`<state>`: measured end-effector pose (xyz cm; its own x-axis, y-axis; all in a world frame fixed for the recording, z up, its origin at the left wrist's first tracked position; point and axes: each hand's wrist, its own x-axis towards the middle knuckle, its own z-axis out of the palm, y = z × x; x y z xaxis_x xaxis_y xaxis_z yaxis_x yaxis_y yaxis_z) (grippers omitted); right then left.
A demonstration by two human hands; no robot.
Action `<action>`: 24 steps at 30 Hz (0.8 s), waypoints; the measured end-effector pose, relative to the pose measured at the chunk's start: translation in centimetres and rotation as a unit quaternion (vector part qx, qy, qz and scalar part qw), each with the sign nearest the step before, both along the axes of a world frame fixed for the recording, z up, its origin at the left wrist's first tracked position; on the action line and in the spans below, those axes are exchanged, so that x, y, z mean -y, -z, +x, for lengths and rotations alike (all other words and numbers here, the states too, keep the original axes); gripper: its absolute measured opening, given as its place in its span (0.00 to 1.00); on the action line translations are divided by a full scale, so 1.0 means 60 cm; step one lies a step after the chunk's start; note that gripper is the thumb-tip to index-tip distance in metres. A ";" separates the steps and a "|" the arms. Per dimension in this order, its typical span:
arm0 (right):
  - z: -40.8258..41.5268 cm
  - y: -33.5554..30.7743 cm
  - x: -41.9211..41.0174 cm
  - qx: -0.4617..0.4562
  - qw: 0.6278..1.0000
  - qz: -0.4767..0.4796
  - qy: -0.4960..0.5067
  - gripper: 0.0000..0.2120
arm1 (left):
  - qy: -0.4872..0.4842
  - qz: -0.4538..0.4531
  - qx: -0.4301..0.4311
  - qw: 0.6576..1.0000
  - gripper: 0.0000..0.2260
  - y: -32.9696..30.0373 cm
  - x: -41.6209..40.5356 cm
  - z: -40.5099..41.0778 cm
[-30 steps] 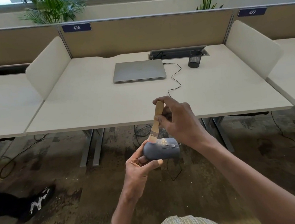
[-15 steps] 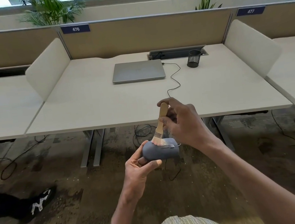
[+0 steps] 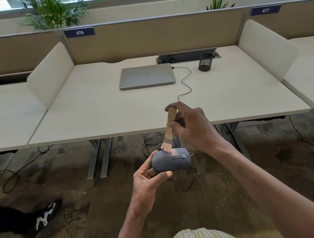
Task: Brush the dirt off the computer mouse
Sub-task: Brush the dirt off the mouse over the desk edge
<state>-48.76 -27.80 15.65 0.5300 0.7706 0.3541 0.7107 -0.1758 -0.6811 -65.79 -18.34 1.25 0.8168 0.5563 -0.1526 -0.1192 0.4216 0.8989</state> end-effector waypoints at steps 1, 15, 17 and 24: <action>0.002 -0.001 -0.002 -0.003 1.000 -0.003 0.002 0.19 | 0.003 0.001 0.000 1.000 0.37 -0.001 0.001 0.001; -0.004 -0.003 -0.035 -0.018 0.994 -0.069 0.081 0.27 | 0.015 0.009 0.006 1.000 0.34 -0.005 0.004 0.003; -0.005 -0.008 -0.035 0.044 0.992 -0.072 0.096 0.25 | 0.013 0.015 0.001 1.000 0.34 -0.002 0.004 0.002; -0.018 -0.021 -0.050 0.045 0.992 -0.088 0.074 0.19 | 0.008 0.018 0.002 1.000 0.33 -0.007 -0.002 0.000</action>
<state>-49.83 -24.77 16.94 0.6143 0.7410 0.2713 0.7247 -0.3938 -0.5654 -65.81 -18.19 1.67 0.8257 0.5489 -0.1301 -0.1164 0.3915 0.9128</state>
